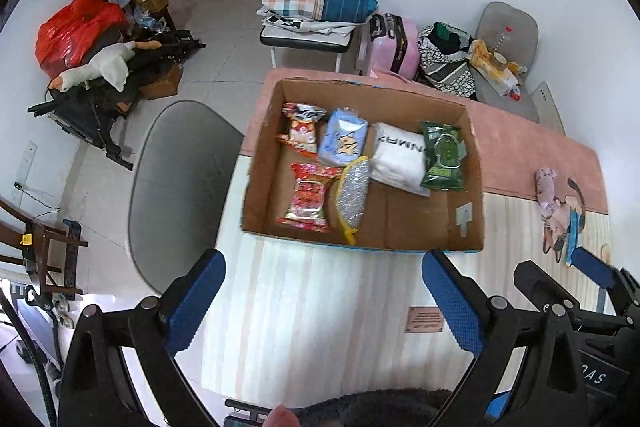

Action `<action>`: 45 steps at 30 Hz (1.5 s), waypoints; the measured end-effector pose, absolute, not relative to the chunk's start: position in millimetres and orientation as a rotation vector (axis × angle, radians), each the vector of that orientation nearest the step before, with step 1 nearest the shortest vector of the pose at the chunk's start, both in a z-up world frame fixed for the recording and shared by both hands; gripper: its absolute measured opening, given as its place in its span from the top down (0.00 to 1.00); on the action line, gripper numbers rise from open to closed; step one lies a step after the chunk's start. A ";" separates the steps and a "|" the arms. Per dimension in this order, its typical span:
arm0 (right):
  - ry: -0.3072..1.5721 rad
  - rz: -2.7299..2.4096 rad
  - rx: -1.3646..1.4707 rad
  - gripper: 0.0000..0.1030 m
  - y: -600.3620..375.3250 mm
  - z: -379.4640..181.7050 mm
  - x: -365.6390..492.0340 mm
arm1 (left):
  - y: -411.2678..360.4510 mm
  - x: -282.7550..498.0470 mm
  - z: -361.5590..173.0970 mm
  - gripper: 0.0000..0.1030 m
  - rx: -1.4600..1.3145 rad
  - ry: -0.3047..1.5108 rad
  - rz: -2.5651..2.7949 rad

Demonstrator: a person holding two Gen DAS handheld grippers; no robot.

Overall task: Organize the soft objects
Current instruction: 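Grasp the lilac sock with the left tool while the right grasps the blue stick pack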

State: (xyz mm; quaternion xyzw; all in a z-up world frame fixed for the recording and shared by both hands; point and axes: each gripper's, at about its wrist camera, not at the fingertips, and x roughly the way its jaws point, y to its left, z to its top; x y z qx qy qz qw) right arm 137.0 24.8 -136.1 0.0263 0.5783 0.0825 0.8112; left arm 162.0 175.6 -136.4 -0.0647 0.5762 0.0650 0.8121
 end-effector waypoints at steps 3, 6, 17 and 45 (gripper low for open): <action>1.246 0.135 0.102 0.00 -3.9 -137.8 142.3 | 154.2 175.3 -137.5 0.00 -0.119 1.225 0.118; 1.253 0.058 0.161 0.00 -54.9 -141.1 148.5 | 117.0 196.7 -141.3 0.00 -0.079 1.223 0.071; 1.315 -0.342 0.294 0.00 -294.2 -198.9 171.5 | -110.0 312.9 -193.2 0.00 0.117 1.323 -0.200; 1.659 -0.447 0.514 0.34 -504.8 -424.9 264.7 | -342.7 432.4 -423.1 0.45 0.274 1.768 -0.279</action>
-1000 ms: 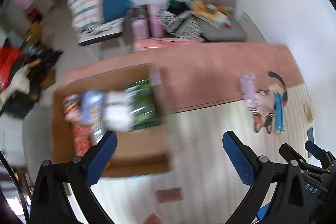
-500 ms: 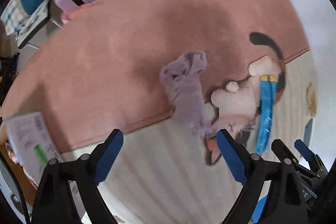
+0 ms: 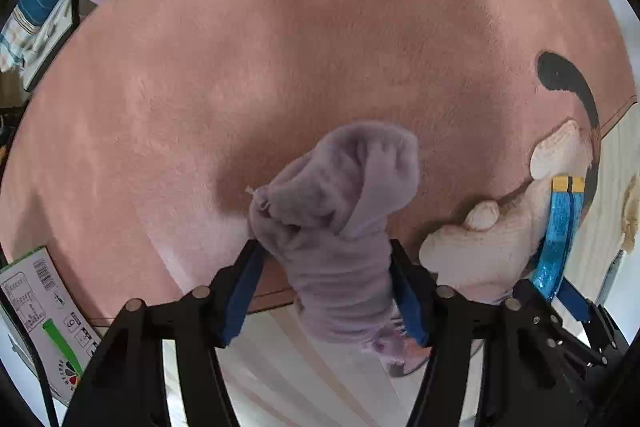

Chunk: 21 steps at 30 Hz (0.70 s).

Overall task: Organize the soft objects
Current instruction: 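Grasp the lilac sock with the left tool while the right grasps the blue stick pack, then drop the sock and stick pack into the box and release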

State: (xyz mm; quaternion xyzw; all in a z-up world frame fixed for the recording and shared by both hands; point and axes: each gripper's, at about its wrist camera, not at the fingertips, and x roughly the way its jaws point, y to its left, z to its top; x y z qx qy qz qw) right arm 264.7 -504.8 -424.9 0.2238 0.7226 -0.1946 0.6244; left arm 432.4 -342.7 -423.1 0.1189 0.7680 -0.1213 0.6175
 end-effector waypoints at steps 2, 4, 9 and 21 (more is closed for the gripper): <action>1.670 -0.466 0.452 0.47 -497.2 -426.1 268.7 | -348.2 430.4 -420.1 0.59 0.298 1.744 -0.283; 1.658 -0.468 0.436 0.65 -490.1 -423.8 270.9 | -349.4 427.7 -415.8 0.65 0.293 1.733 -0.282; 1.645 -0.422 0.460 0.84 -466.7 -413.3 268.8 | -330.0 408.7 -395.2 0.66 0.250 1.696 -0.296; 1.487 0.000 0.491 0.85 -269.4 -296.2 238.0 | -127.9 321.2 -259.6 0.66 0.014 1.521 -0.261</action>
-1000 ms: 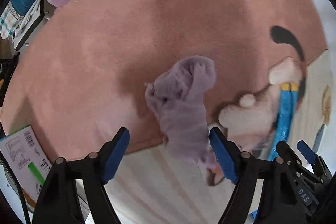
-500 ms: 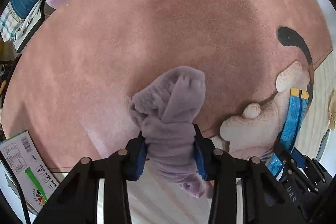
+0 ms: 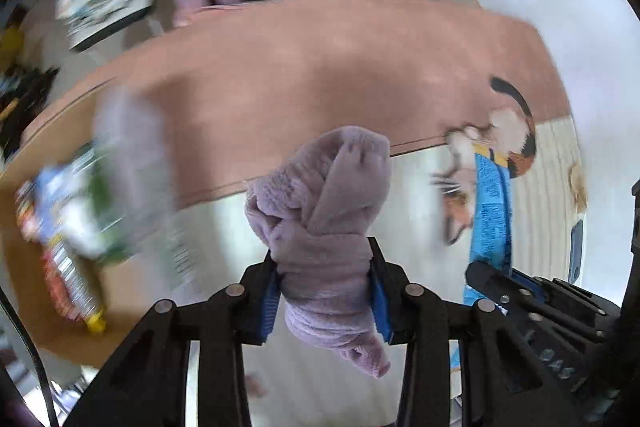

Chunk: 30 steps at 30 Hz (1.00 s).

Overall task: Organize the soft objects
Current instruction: 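Drop the sock and stick pack into the box and release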

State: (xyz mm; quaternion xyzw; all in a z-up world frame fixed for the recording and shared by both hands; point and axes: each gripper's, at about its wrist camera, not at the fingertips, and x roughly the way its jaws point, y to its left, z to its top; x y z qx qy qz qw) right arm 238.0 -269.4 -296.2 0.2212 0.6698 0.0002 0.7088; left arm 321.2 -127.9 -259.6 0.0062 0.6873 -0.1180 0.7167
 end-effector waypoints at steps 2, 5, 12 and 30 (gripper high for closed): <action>1.463 0.061 0.490 0.85 -228.7 -273.8 232.5 | -76.2 308.3 -240.1 0.66 -0.031 1.497 -0.213; 1.426 0.142 0.476 0.85 -157.6 -240.2 216.5 | -4.0 300.1 -226.5 0.66 -0.089 1.493 -0.135; 1.406 0.194 0.409 0.85 -16.3 -234.3 231.9 | 95.9 297.9 -250.1 0.66 -0.198 1.574 -0.034; 1.568 0.071 0.226 0.52 42.1 -351.9 266.8 | 127.6 324.5 -333.4 0.45 -0.229 1.753 -0.048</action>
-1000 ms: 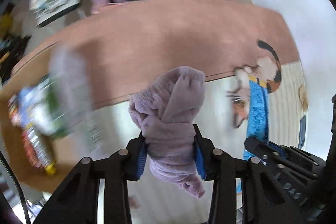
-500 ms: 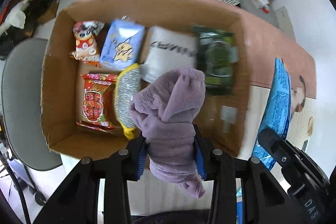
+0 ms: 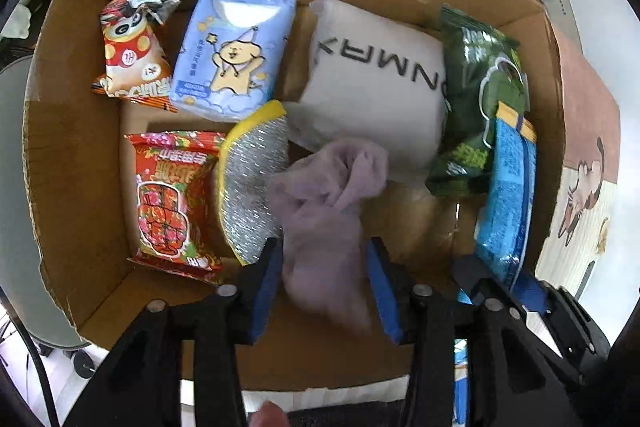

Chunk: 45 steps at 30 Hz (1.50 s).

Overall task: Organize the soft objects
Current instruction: 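Drop the sock and stick pack into the box and release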

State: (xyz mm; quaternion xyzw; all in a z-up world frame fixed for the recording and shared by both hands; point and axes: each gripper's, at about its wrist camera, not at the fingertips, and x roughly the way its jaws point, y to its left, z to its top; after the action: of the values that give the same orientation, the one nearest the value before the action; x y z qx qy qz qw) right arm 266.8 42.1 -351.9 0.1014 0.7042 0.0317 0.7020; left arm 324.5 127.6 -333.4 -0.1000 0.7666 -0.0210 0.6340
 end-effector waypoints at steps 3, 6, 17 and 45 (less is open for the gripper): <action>1.573 0.097 0.245 0.42 37.3 -352.6 267.7 | 133.2 323.9 -330.7 0.24 -0.238 1.729 -0.040; 1.564 0.100 0.223 0.37 40.9 -350.0 269.9 | 135.2 321.3 -325.9 0.24 -0.242 1.726 -0.041; 1.554 0.098 0.201 0.81 35.2 -328.7 254.6 | 159.5 303.7 -299.4 0.16 -0.235 1.663 -0.008; 1.548 0.098 0.037 0.37 57.0 -347.6 265.3 | 171.8 288.2 -302.3 0.16 -0.152 1.587 0.099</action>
State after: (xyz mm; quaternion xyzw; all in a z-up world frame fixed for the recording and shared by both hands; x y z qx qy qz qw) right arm 265.3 57.0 -347.6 0.0168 0.6985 0.0441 0.7140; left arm 288.2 171.8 -302.3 -0.0683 0.7117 0.0446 0.6977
